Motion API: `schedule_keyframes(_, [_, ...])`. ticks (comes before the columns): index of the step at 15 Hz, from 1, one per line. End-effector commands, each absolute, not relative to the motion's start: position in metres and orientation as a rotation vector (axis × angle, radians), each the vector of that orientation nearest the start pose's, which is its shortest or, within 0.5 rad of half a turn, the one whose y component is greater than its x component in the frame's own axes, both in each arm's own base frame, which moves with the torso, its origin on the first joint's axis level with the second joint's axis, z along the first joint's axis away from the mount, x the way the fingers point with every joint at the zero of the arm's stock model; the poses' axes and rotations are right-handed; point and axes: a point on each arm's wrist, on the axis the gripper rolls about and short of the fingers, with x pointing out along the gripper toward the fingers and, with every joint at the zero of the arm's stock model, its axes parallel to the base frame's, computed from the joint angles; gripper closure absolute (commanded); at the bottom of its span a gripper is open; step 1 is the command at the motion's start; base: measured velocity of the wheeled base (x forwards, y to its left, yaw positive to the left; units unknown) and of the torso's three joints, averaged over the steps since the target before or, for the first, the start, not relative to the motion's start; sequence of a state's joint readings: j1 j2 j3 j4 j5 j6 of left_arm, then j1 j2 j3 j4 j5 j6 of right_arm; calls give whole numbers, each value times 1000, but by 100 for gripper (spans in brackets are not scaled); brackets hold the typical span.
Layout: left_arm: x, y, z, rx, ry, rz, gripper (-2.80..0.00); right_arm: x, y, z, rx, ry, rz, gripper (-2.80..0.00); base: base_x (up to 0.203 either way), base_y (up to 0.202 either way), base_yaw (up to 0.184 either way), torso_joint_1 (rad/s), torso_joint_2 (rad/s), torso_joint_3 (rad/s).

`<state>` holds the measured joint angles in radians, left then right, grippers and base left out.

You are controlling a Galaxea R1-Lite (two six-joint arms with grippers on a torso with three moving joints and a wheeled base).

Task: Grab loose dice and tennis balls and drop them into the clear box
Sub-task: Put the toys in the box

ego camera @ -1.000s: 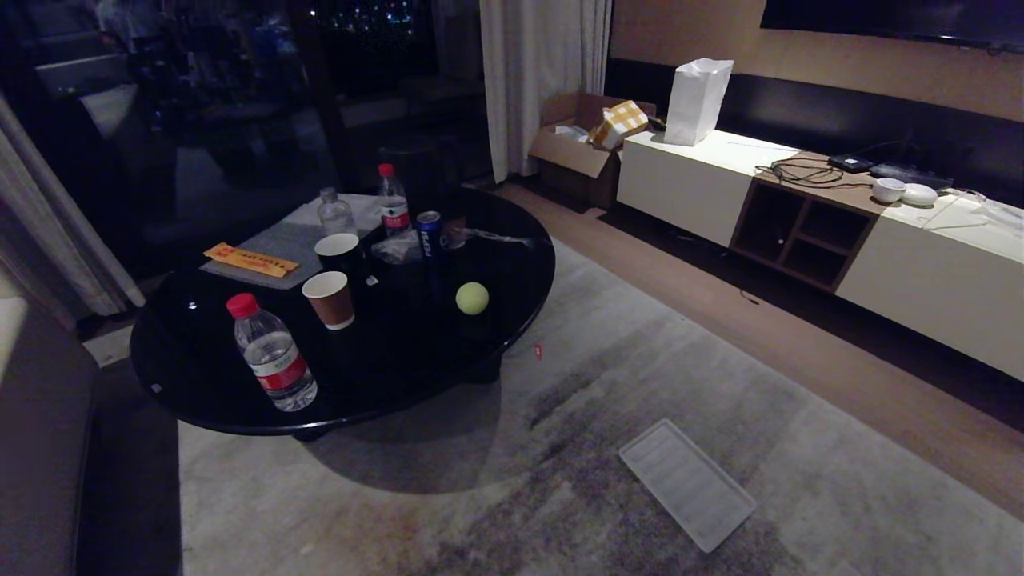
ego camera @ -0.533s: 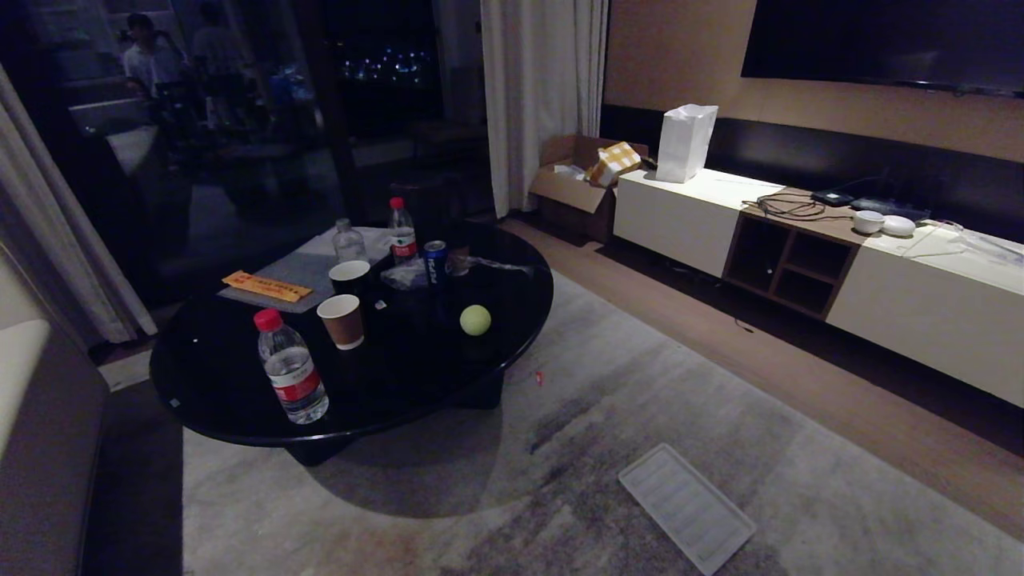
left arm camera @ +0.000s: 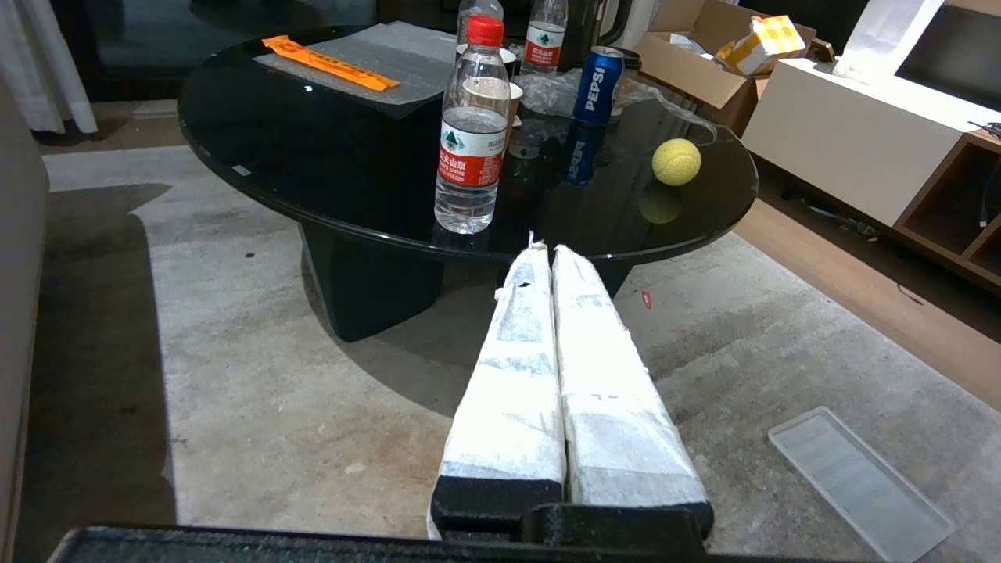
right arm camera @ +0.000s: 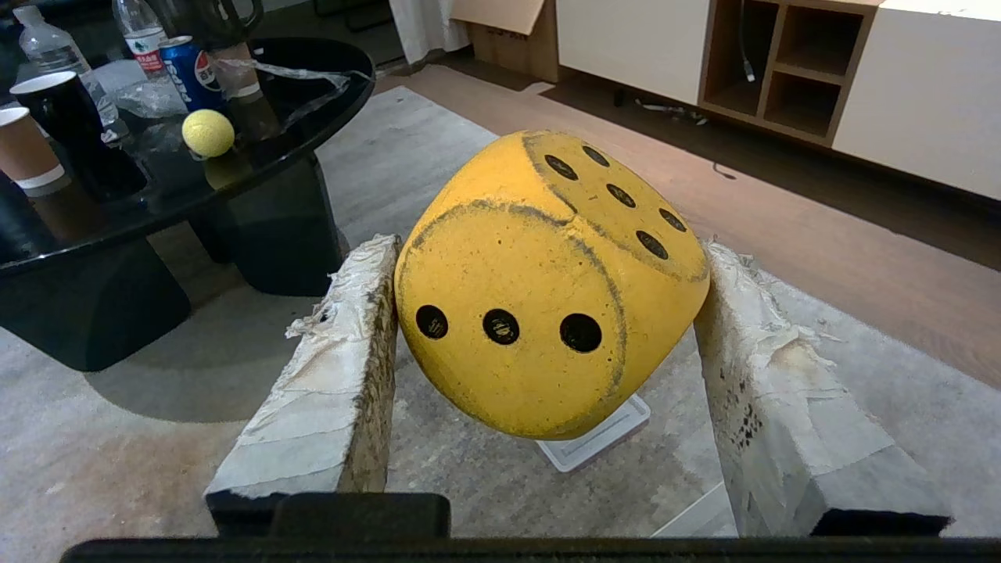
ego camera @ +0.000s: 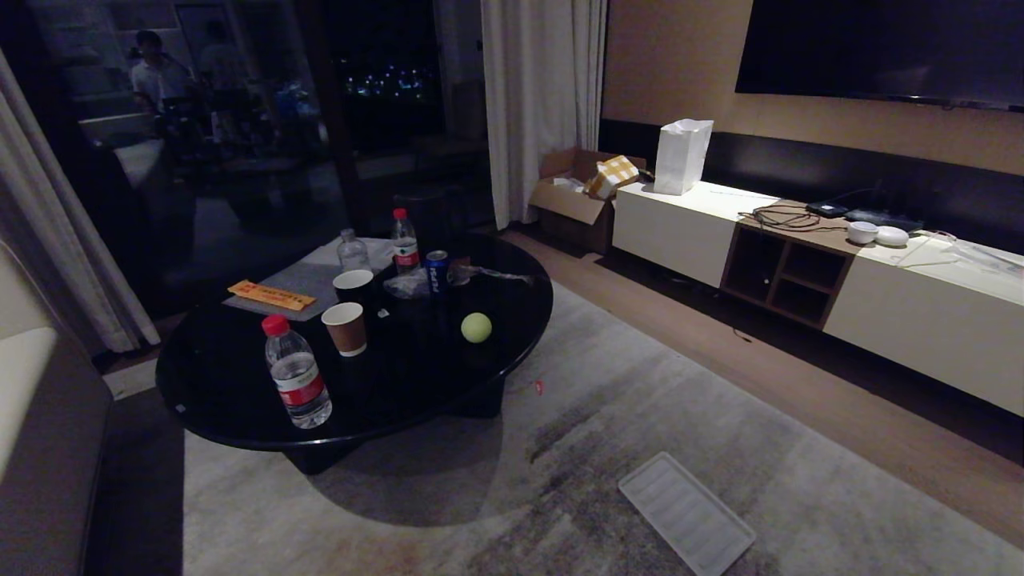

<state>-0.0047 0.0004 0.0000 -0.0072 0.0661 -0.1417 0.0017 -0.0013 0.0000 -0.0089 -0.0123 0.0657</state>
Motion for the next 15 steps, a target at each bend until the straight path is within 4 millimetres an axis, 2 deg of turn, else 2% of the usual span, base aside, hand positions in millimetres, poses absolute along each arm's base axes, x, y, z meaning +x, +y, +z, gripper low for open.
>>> schedule_keyframes(1, [-23, 2, 76, -143, -9, 62, 0, -23, 0, 76, 66, -8, -10, 0, 0, 0, 0, 0, 0, 0])
schedule_keyframes(11, [-23, 2, 76, -143, -9, 61, 0, -23, 0, 76, 67, -8, -10, 0, 0, 0, 0, 0, 0, 0])
schedule_keyframes(15, [-23, 2, 76, -143, -9, 61, 0, -23, 0, 76, 66, -8, -9, 0, -149, 0, 1, 0, 4, 4])
